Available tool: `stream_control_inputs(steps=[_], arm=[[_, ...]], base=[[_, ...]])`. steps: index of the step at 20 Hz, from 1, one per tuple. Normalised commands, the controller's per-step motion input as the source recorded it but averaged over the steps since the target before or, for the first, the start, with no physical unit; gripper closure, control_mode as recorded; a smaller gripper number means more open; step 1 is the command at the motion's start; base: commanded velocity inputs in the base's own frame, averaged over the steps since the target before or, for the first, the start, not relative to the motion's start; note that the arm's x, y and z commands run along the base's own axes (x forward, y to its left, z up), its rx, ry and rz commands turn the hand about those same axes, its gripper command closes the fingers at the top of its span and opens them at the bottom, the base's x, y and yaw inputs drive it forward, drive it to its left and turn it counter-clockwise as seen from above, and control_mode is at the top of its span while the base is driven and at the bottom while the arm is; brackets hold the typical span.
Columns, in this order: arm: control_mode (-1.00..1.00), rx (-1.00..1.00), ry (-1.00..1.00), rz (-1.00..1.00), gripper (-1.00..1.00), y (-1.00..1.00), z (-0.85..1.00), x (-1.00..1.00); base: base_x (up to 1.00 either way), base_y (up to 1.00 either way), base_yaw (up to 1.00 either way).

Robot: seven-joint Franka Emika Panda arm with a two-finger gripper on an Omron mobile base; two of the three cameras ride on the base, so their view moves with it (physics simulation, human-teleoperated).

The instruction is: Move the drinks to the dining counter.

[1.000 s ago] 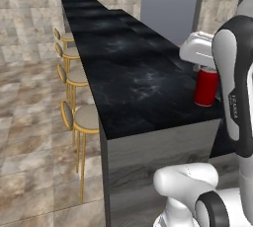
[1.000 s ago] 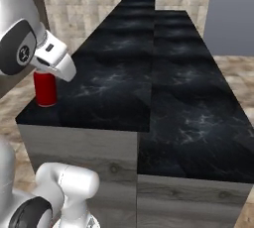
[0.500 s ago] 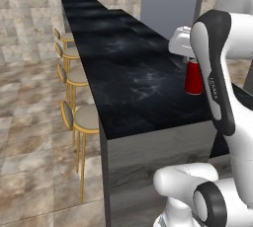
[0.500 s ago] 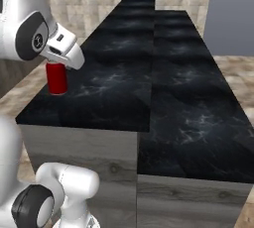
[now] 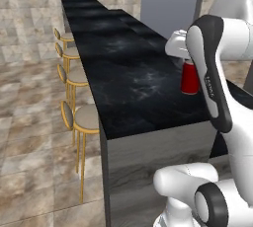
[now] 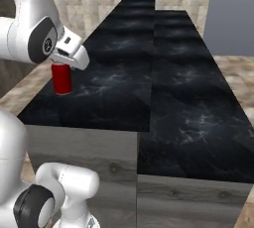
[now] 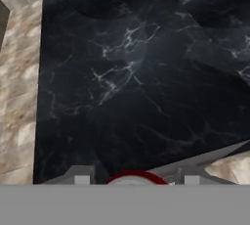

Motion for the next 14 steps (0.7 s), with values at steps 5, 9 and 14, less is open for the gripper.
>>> stream_control_inputs(steps=[5, 9, 14], arm=[[-1.00, 0.00, -0.05, 0.02, 1.00, 0.00, -0.29, 0.21], [-1.00, 0.00, -0.01, 0.01, 1.00, 0.00, -0.31, 0.21], [-1.00, 0.00, 0.00, 0.01, 1.00, 0.00, -0.29, 0.18]], base=[[0.00, 0.00, 0.00], [0.00, 0.00, 0.00], [0.00, 0.00, 0.00]])
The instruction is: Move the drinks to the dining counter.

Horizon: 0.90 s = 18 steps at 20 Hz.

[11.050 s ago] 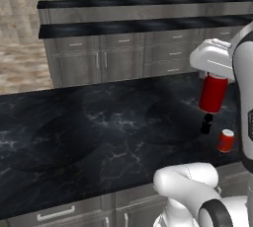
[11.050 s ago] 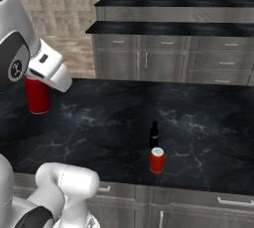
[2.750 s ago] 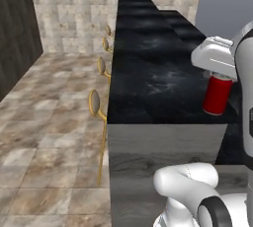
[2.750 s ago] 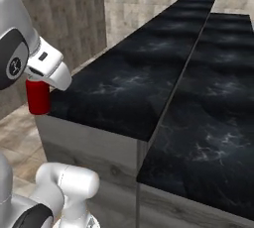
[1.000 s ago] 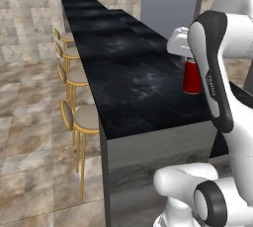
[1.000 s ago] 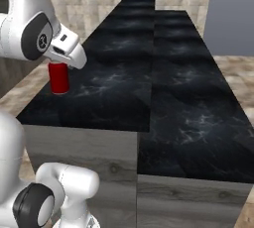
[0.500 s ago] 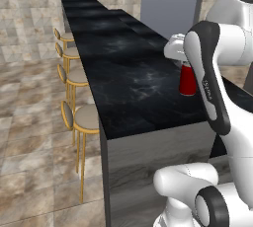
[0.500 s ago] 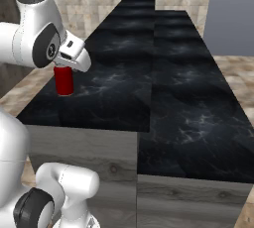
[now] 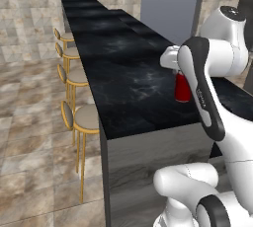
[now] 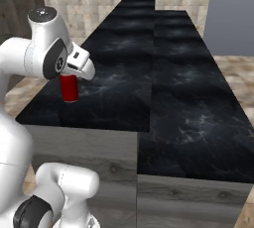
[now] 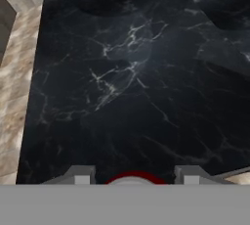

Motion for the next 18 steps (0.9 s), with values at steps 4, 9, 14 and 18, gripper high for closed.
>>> stream_control_inputs(steps=[4, 9, 14, 18], arm=[[-1.00, 0.00, -0.01, 0.01, 1.00, 0.00, -0.20, 0.16], [-1.00, -0.01, -0.10, 0.00, 1.00, 0.00, -0.09, 0.07], [-1.00, 0.00, -0.10, 0.00, 1.00, 0.00, -0.05, 0.11], [-1.00, 0.00, -0.11, 0.00, 1.00, 0.00, -0.05, 0.14]], base=[[0.00, 0.00, 0.00], [0.00, 0.00, 0.00], [0.00, 0.00, 0.00], [0.00, 0.00, 0.00]])
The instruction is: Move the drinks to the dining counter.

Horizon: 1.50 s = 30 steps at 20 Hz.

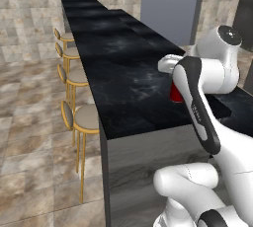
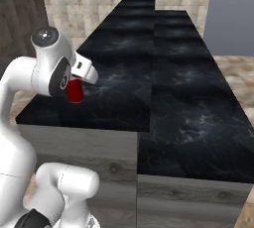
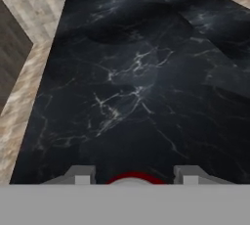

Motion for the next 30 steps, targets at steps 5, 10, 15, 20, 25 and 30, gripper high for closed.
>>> stream_control_inputs(steps=[5, 10, 15, 20, 25, 30], arm=[[-1.00, 0.00, -0.02, 0.00, 1.00, 0.00, -0.05, 0.19], [-1.00, 0.00, 0.00, 0.00, 1.00, 0.00, -0.01, 0.19], [-1.00, 0.00, 0.00, 0.00, 1.00, 0.00, -0.03, 0.18], [-1.00, 0.00, 0.00, 0.00, 1.00, 0.00, -0.10, 0.15], [-1.00, 0.00, 0.00, 0.00, 1.00, 0.00, -0.12, 0.08], [-1.00, 0.00, 0.00, 0.00, 1.00, 0.00, -0.14, 0.07]], base=[[0.00, 0.00, 0.00], [0.00, 0.00, 0.00], [0.00, 0.00, 0.00], [0.00, 0.00, 0.00], [0.00, 0.00, 0.00], [0.00, 0.00, 0.00]])
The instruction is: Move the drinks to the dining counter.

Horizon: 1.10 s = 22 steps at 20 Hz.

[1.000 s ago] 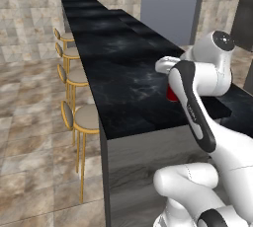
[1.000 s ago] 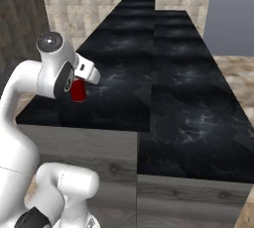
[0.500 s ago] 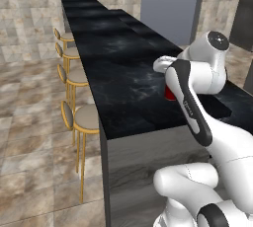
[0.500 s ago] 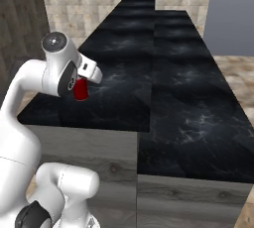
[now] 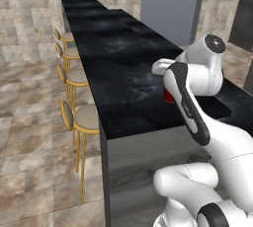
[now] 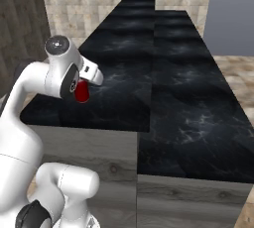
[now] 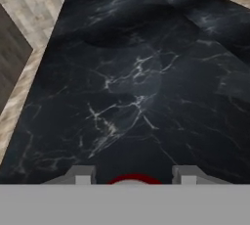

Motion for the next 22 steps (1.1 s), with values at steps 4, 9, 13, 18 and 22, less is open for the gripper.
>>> stream_control_inputs(steps=[4, 9, 13, 18, 22], arm=[[-1.00, 0.00, 0.00, 0.00, 1.00, 0.00, -0.18, 0.07], [-1.00, 0.00, 0.00, 0.00, 1.00, 0.00, -0.24, 0.06], [-1.00, 0.00, 0.00, 0.00, 1.00, 0.00, -0.17, 0.05], [-1.00, 0.00, 0.00, 0.00, 1.00, 0.00, -0.15, 0.12], [-1.00, 0.00, 0.00, 0.00, 1.00, 0.00, -0.10, 0.14]], base=[[0.00, 0.00, 0.00], [0.00, 0.00, 0.00], [0.00, 0.00, 0.00], [0.00, 0.00, 0.00], [0.00, 0.00, 0.00]])
